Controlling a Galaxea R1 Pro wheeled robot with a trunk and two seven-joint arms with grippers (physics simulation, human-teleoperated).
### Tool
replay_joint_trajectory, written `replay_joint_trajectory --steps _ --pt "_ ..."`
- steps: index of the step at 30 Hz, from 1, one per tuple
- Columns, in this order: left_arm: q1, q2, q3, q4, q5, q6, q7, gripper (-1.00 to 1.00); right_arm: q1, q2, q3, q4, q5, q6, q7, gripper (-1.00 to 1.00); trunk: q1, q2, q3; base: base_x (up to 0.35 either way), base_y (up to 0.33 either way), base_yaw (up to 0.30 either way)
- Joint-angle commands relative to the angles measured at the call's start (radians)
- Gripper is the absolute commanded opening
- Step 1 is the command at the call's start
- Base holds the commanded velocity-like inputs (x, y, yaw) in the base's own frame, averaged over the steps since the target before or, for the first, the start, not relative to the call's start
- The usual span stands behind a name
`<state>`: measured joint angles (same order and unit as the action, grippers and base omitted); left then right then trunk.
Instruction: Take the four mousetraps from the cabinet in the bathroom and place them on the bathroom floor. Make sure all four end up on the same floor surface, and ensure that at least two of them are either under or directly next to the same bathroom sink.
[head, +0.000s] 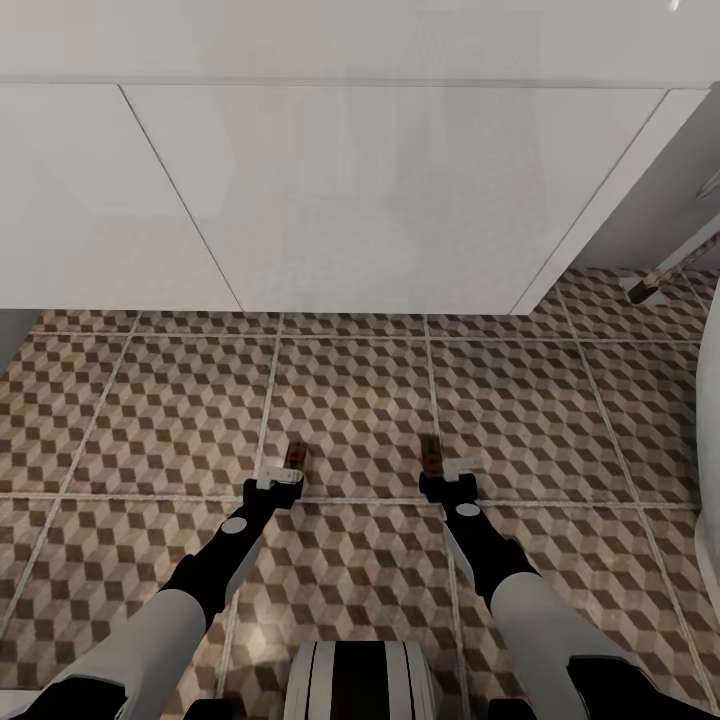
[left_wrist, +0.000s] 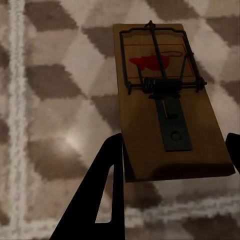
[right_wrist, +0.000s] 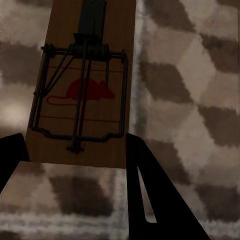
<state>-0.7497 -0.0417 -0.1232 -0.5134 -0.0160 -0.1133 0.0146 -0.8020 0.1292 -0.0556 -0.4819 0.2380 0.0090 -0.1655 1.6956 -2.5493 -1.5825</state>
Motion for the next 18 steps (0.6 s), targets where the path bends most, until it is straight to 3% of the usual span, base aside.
replay_joint_trajectory --steps 1,15,18 --pt "0.0 0.0 -0.002 0.0 -0.003 -0.005 0.002 -1.0 0.0 0.001 -0.006 0.0 0.007 -0.005 0.0 -1.0 0.0 0.0 0.0 0.0 0.0 0.0" --pt "0.0 0.0 -0.006 0.014 -0.007 -0.058 0.004 -1.0 0.0 0.001 -0.006 0.009 0.007 -0.056 0.0 -1.0 0.0 0.0 0.0 0.0 0.0 0.0" --pt "0.0 0.0 -0.006 0.024 -0.008 -0.102 0.008 -1.0 0.0 0.001 -0.006 0.01 0.007 -0.056 0.0 -1.0 0.0 0.0 0.0 0.0 0.0 0.0"
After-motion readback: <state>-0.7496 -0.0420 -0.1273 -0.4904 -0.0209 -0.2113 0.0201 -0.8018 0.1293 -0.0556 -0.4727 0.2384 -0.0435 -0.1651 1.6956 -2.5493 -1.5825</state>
